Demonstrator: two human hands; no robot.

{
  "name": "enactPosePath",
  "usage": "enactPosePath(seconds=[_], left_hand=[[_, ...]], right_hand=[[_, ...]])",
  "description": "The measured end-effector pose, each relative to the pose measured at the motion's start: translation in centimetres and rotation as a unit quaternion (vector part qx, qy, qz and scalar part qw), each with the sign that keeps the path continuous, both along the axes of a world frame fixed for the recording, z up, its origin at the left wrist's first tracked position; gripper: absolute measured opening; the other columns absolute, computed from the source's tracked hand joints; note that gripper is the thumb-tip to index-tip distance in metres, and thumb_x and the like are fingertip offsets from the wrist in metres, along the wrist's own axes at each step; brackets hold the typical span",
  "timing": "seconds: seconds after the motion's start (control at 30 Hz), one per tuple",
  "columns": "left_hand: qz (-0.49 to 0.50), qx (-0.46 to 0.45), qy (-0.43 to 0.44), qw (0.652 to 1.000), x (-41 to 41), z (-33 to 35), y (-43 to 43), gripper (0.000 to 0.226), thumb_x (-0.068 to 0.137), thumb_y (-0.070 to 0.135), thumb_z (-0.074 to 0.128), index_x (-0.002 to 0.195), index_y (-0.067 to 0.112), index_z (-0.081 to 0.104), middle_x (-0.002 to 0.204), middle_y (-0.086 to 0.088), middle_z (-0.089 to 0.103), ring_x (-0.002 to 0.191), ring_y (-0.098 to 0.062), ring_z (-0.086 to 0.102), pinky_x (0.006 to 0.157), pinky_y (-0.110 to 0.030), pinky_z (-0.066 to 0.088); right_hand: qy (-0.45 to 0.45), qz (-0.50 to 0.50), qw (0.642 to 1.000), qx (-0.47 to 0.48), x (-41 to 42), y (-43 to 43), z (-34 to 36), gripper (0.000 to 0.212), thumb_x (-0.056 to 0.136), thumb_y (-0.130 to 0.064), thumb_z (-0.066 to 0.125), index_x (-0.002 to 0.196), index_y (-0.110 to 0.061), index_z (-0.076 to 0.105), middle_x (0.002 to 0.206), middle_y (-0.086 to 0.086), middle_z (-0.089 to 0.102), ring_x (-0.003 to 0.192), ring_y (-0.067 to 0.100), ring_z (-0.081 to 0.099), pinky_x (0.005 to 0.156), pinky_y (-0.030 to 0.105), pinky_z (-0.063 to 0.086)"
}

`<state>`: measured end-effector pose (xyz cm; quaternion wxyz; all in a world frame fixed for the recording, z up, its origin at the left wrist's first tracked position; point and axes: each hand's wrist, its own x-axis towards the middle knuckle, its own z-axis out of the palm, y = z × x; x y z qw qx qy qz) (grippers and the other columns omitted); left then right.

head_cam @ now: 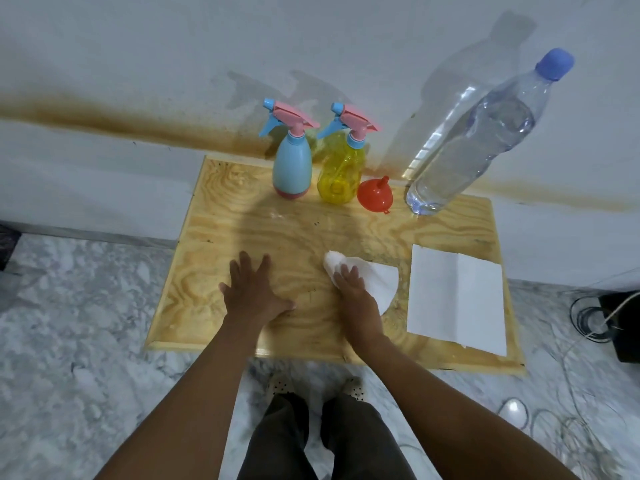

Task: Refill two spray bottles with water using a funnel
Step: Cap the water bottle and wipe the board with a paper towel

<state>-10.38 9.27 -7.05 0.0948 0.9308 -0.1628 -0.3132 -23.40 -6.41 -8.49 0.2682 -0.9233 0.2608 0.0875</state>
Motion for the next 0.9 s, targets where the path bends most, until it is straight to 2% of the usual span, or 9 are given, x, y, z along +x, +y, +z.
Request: enactPosePath(seconds=[0.23, 0.33, 0.43, 0.57, 0.63, 0.73, 0.77, 0.83, 0.9], left_hand=[[0.006, -0.014, 0.001, 1.0, -0.1, -0.1, 0.0, 0.109, 0.071, 0.063, 0.076, 0.155, 0.035, 0.014, 0.164, -0.012, -0.011, 0.152, -0.035, -0.008, 0.118, -0.06, 0.016], [-0.004, -0.008, 0.006, 1.0, -0.2, 0.1, 0.0, 0.091, 0.081, 0.058, 0.069, 0.154, 0.038, 0.018, 0.163, -0.015, -0.01, 0.151, -0.037, -0.006, 0.117, -0.06, 0.015], [-0.024, 0.002, -0.015, 1.0, -0.8, 1.0, 0.1, 0.073, 0.088, 0.048, 0.062, 0.15, 0.042, 0.025, 0.162, -0.016, -0.003, 0.149, -0.04, -0.001, 0.115, -0.061, 0.02], [-0.06, 0.006, 0.018, 0.998, -0.5, 0.7, 0.6, 0.058, 0.079, 0.06, 0.053, 0.135, 0.047, 0.044, 0.154, -0.006, 0.026, 0.142, -0.037, 0.022, 0.111, -0.057, 0.029], [-0.043, -0.053, 0.064, 0.996, 0.4, -0.6, 0.5, 0.058, 0.066, 0.069, 0.047, 0.117, 0.045, 0.06, 0.137, 0.007, 0.055, 0.128, -0.027, 0.047, 0.103, -0.044, 0.043], [0.079, -0.281, 0.151, 0.944, -0.9, 5.3, -1.1, 0.017, 0.082, 0.034, 0.068, 0.099, 0.037, 0.068, 0.107, 0.009, 0.071, 0.094, -0.01, 0.067, 0.076, -0.024, 0.052], [0.106, -0.336, 0.176, 0.919, -1.4, 7.2, -1.9, 0.018, 0.088, 0.024, 0.069, 0.1, 0.036, 0.068, 0.102, 0.011, 0.073, 0.087, -0.003, 0.067, 0.073, -0.02, 0.052], [0.11, -0.404, 0.207, 0.884, -2.1, 9.4, -3.4, 0.018, 0.093, 0.02, 0.067, 0.103, 0.035, 0.069, 0.097, 0.012, 0.074, 0.084, -0.001, 0.069, 0.074, -0.021, 0.057], [0.102, -0.441, 0.204, 0.868, -2.6, 10.7, -4.7, 0.013, 0.092, 0.023, 0.07, 0.103, 0.028, 0.072, 0.099, 0.002, 0.075, 0.094, -0.013, 0.072, 0.082, -0.035, 0.061]], right_hand=[[-0.011, 0.11, 0.993, 0.044, -1.2, 3.8, 0.2, 0.059, 0.098, 0.012, 0.031, 0.153, -0.009, 0.033, 0.164, 0.011, 0.019, 0.153, 0.032, 0.01, 0.115, 0.039, 0.033], [0.003, 0.157, 0.986, 0.049, -1.5, 4.5, 0.9, 0.055, 0.096, 0.012, 0.037, 0.146, -0.009, 0.046, 0.16, 0.009, 0.033, 0.151, 0.025, 0.024, 0.112, 0.035, 0.034], [0.028, 0.146, 0.985, 0.092, -1.2, 3.9, 2.7, 0.034, 0.094, -0.003, 0.051, 0.123, -0.012, 0.066, 0.134, 0.009, 0.06, 0.124, 0.018, 0.055, 0.095, 0.022, 0.04], [-0.023, 0.032, 0.984, 0.172, 0.1, 1.9, 5.9, 0.038, 0.102, -0.004, 0.037, 0.122, -0.013, 0.069, 0.133, 0.006, 0.062, 0.119, 0.022, 0.058, 0.085, 0.021, 0.04], [-0.05, -0.022, 0.977, 0.205, 0.6, 0.8, 7.8, 0.039, 0.103, -0.004, 0.036, 0.124, -0.014, 0.067, 0.129, 0.002, 0.063, 0.116, 0.018, 0.057, 0.079, 0.011, 0.041], [-0.1, -0.069, 0.965, 0.231, 0.8, -0.9, 10.6, 0.036, 0.102, -0.007, 0.041, 0.123, -0.017, 0.067, 0.122, -0.002, 0.066, 0.111, 0.013, 0.059, 0.081, 0.014, 0.043], [-0.117, -0.085, 0.96, 0.24, 0.7, -1.4, 11.3, 0.032, 0.102, -0.01, 0.044, 0.123, -0.019, 0.066, 0.12, -0.004, 0.066, 0.11, 0.012, 0.059, 0.082, 0.016, 0.044], [-0.142, -0.114, 0.952, 0.246, 0.3, -2.2, 12.4, 0.025, 0.101, -0.016, 0.051, 0.123, -0.02, 0.063, 0.116, -0.006, 0.065, 0.106, 0.011, 0.06, 0.081, 0.019, 0.046], [-0.168, -0.159, 0.938, 0.258, -0.1, -3.0, 13.2, 0.019, 0.098, -0.018, 0.057, 0.117, -0.018, 0.06, 0.11, -0.001, 0.067, 0.099, 0.014, 0.063, 0.074, 0.018, 0.047]])
